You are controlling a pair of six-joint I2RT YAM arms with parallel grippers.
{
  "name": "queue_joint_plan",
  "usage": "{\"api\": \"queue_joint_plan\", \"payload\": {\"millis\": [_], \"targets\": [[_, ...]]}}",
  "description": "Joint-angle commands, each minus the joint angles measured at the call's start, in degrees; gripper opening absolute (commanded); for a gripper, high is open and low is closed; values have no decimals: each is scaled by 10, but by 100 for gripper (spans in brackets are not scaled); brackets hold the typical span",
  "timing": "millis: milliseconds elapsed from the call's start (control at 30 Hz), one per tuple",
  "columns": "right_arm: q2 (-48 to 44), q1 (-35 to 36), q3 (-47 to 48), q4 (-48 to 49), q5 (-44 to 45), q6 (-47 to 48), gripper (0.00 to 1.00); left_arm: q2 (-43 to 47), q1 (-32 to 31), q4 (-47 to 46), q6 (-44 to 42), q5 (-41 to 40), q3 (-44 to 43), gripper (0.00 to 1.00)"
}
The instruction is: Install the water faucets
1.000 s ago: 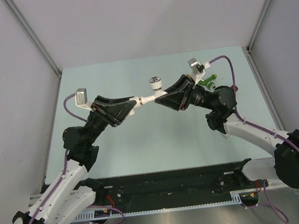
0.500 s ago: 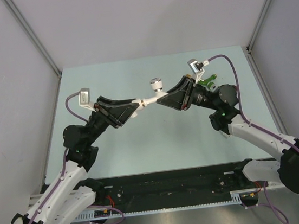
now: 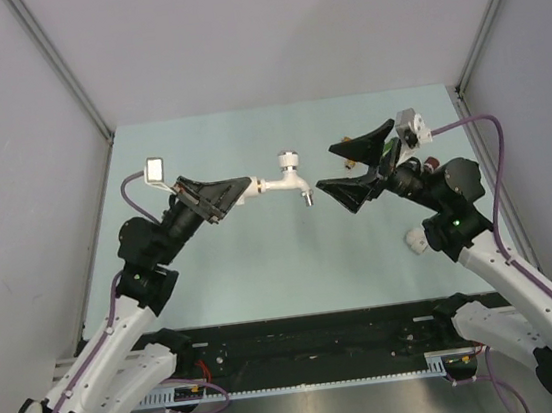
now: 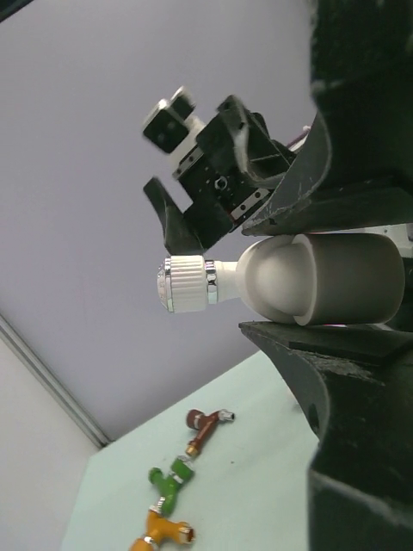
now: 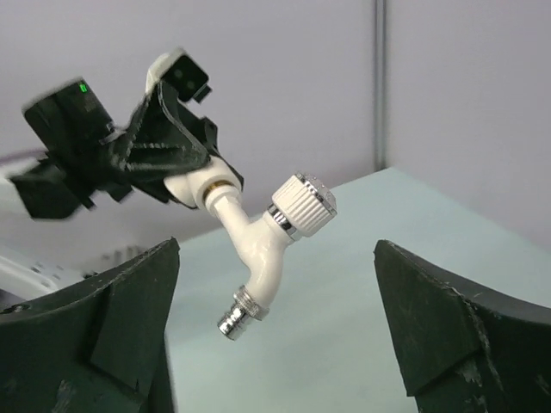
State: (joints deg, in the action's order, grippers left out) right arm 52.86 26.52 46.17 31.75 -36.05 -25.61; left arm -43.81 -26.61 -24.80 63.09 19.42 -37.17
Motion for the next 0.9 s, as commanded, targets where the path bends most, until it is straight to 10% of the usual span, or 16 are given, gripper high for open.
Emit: {"api": "queue_joint_plan", "payload": {"millis": [0,200,600,867], "targets": [[-37,25,21,-113,-16,284,100,-6,2,46,48,-18,-61,0],[-69,121,21,-232,77,618,100,-18,5,102,81,-12,-87,0],[-21,291,18,-229,309,874,100,-48,17,127,150,52,-109,0],[23,292,16,-180,310,914,97,-54,17,128,164,74,-117,0]]}}
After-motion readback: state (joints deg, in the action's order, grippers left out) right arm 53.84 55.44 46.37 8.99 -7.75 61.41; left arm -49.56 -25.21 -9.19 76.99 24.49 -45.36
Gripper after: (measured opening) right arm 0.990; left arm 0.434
